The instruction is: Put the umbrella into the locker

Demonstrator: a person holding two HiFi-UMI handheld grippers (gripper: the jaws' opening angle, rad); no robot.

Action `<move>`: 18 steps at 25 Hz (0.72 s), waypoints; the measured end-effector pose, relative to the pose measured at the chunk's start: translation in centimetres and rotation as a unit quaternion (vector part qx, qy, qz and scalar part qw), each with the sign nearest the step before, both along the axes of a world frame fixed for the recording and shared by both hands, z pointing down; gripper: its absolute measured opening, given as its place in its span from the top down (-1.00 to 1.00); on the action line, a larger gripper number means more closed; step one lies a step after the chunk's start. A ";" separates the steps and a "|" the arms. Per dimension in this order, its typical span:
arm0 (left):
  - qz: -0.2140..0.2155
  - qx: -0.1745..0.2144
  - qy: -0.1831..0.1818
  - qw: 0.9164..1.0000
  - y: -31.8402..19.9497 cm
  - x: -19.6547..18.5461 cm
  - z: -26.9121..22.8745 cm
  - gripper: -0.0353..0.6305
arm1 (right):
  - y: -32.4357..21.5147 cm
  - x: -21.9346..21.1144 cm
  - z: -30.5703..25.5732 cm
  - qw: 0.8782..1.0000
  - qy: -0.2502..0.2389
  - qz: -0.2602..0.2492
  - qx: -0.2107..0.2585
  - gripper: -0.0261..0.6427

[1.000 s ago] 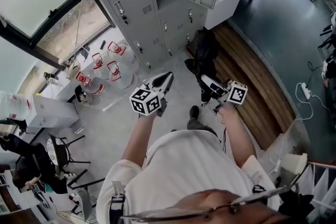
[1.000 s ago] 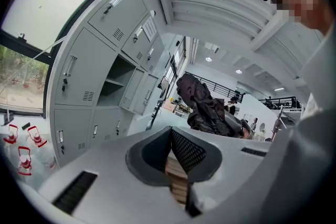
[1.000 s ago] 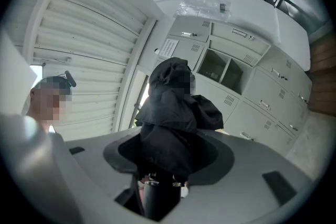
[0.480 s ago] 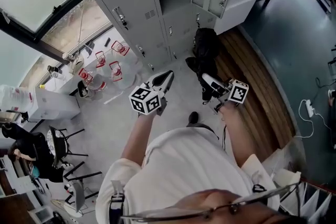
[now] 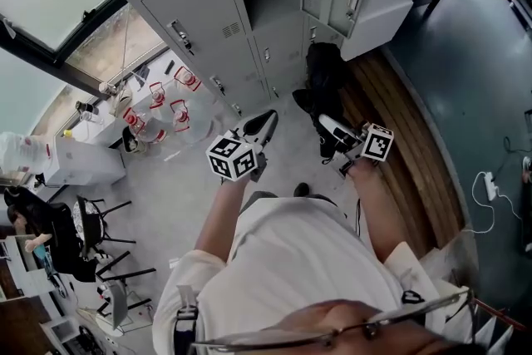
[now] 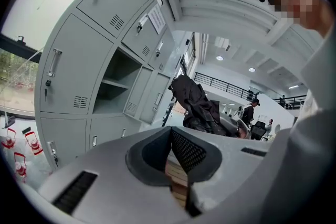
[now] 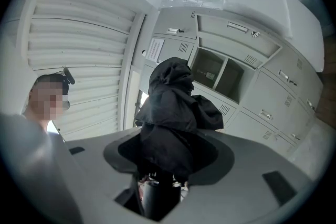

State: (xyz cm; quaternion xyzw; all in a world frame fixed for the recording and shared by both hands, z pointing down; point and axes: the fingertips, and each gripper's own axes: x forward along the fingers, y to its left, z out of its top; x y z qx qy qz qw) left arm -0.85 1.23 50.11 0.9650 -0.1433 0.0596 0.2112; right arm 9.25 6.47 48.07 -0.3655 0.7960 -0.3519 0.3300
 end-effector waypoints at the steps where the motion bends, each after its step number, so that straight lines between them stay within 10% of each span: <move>1: 0.000 -0.001 0.000 1.000 -0.1 0.4 0.0 0.88 | -0.2 0.3 0.0 1.000 0.002 -0.002 0.000 0.22; 18: 0.009 -0.015 0.011 1.000 -9.3 2.9 0.8 0.88 | -8.5 3.1 1.3 0.999 0.021 0.023 -0.018 0.23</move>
